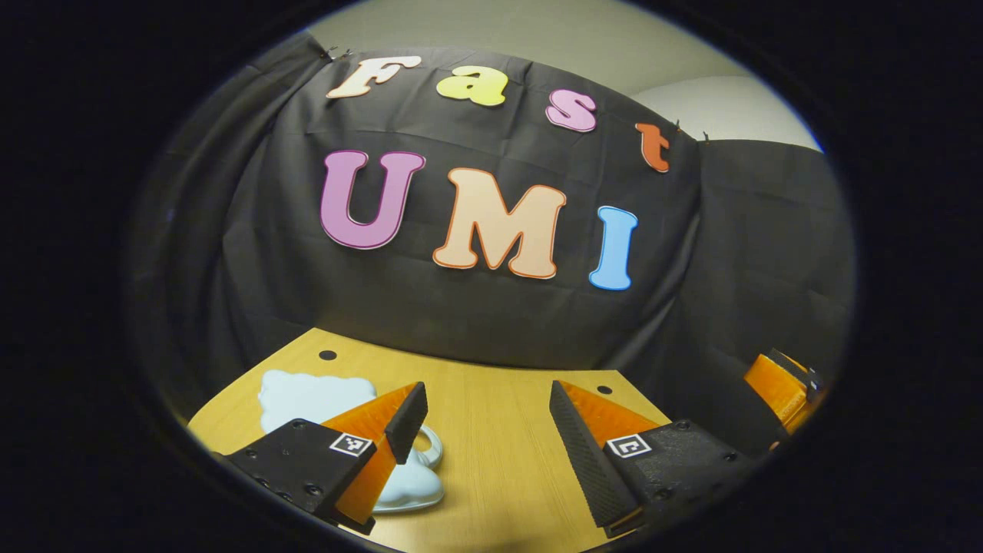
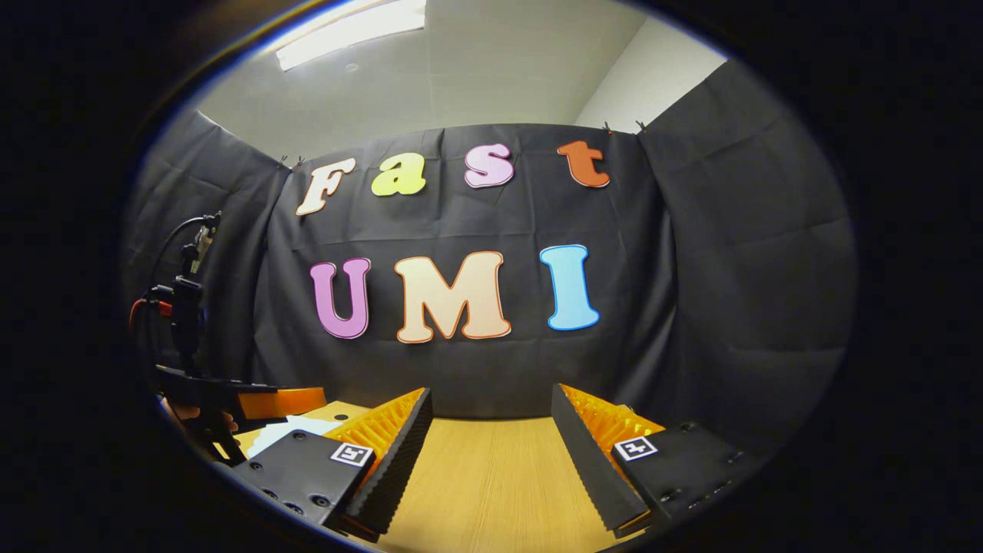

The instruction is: First open the suitcase, pack the skin care products into it, and then close the suitcase.

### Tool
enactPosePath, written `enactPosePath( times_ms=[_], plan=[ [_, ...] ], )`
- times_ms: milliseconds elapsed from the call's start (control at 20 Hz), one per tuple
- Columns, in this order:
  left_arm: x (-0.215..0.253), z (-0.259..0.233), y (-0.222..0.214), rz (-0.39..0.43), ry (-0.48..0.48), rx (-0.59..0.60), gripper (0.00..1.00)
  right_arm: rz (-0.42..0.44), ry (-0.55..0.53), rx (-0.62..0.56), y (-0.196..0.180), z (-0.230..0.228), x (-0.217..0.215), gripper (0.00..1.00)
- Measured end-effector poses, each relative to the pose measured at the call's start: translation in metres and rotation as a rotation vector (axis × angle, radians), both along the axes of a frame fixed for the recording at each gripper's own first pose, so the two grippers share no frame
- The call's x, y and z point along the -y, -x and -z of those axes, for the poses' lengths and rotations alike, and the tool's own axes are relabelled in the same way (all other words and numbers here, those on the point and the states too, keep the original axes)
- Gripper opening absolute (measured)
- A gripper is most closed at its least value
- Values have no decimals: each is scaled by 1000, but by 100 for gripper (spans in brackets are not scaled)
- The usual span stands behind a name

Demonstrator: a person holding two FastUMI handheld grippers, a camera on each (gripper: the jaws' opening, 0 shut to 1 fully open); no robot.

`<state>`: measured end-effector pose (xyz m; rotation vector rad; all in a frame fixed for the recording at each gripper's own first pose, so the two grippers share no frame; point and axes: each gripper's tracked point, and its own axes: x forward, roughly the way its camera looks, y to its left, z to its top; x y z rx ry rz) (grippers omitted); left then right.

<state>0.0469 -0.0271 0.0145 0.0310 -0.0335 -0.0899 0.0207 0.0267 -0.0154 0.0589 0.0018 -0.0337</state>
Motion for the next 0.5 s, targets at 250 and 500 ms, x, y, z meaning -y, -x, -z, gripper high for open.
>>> enactPosePath(
  times_ms=[250,500],
  plan=[
    [-2,0,0,29,-8,-4,95,36,22,17,7,-8,-1,98],
    [-2,-3,2,34,3,10,95,36,42,24,9,-13,-1,98]
  ],
)
